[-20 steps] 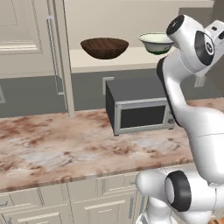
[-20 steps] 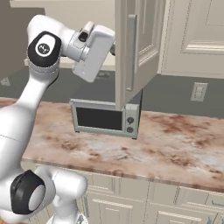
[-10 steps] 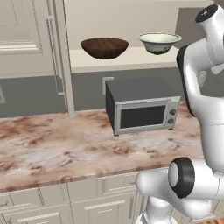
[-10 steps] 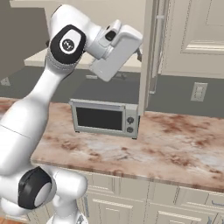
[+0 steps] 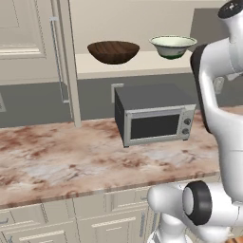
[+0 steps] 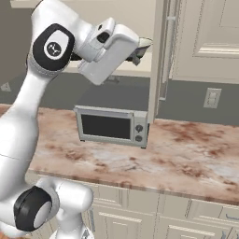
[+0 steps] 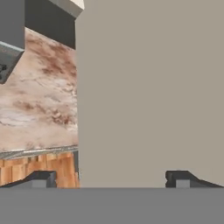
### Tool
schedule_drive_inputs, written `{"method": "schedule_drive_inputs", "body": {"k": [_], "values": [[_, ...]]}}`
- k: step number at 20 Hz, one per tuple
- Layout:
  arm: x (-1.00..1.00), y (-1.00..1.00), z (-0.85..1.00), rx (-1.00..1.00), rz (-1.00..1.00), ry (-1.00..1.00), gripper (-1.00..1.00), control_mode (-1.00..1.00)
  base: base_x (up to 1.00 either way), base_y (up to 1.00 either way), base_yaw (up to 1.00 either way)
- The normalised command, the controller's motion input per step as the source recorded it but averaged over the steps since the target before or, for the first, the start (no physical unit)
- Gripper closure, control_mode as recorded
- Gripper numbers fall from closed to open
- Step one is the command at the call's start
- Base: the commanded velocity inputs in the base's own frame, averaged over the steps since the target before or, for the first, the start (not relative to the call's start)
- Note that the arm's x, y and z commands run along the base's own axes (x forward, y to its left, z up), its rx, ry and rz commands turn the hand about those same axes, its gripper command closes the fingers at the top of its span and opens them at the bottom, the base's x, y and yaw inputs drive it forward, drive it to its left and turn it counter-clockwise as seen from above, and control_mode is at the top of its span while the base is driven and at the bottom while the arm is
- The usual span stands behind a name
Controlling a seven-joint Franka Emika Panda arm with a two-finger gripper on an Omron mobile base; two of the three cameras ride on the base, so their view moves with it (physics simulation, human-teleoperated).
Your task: Move the bowls from the cabinet to the plates on the dining table.
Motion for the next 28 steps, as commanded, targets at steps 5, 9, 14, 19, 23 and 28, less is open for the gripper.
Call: {"method": "schedule_drive_inputs", "body": {"k": [5,9,14,19,23,28], "values": [[-0.17,0.57,-0.04,0.14,0.23,-0.08,-1.0,-1.0,0.0,0.0,0.0],[-0.1,0.6,0.0,0.17,0.21,-0.12,-1.0,-1.0,0.0,0.0,0.0],[-0.22,0.35,0.0,0.16,0.11,-0.23,-1.0,-1.0,0.0,0.0,0.0],[-0.27,0.21,0.0,0.21,0.09,-0.29,-1.0,-1.0,0.0,0.0,0.0],[-0.25,0.3,0.0,0.22,0.14,-0.2,-1.0,-1.0,0.0,0.0,0.0],[-0.2,0.46,-0.02,0.06,0.16,-0.08,-1.0,-1.0,0.0,0.0,0.0]]}}
